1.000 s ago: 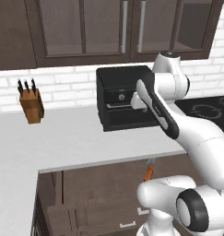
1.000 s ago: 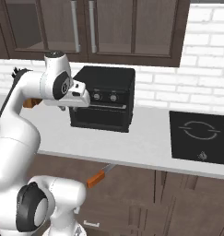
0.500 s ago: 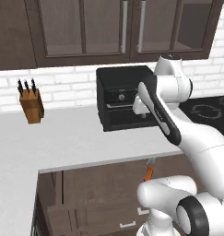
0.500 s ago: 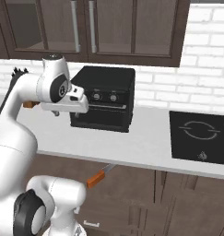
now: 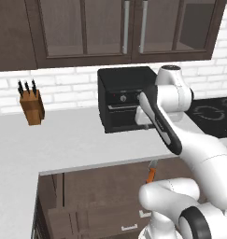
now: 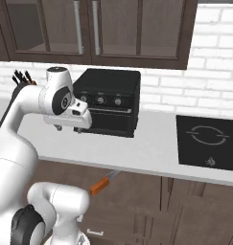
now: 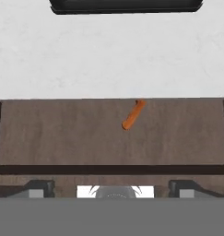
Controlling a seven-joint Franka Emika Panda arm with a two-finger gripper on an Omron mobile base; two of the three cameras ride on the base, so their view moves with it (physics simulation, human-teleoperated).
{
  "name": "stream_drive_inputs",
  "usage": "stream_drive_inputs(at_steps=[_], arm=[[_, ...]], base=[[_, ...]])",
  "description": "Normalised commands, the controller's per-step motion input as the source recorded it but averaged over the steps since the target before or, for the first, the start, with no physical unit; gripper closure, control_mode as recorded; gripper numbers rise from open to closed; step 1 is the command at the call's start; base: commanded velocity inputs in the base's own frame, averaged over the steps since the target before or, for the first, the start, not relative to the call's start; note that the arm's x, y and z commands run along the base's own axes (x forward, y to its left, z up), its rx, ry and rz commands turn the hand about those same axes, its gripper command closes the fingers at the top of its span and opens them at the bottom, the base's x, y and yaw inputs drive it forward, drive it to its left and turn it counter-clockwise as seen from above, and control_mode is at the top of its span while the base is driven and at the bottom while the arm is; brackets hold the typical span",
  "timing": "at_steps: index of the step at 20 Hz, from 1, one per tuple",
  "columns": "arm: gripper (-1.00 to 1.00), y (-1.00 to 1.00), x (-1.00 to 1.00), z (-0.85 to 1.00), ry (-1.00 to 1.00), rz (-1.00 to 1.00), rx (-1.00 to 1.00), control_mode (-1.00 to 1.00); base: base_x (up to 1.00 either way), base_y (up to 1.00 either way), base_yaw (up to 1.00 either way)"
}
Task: Pick up the knife from the drawer and place it on the cutting board. Then place the meat from the plate to the cutting board.
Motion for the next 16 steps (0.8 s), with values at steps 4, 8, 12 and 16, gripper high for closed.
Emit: stream_drive_inputs(at_steps=[4, 8, 12, 16], arm=[[-1.0, -0.01, -0.09, -0.02, 0.0, 0.01, 0.0, 1.0], [-1.0, 0.0, 0.0, 0.0, 0.0, 0.0, 0.0, 1.0], [-1.0, 0.0, 0.0, 0.0, 0.0, 0.0, 0.0, 1.0], [-1.0, 0.0, 0.0, 0.0, 0.0, 0.0, 0.0, 1.0]], base=[[-0.57, -0.18, 0.16], [-0.7, -0.78, 0.39], [-0.26, -0.98, 0.54], [-0.03, -0.84, 0.56]])
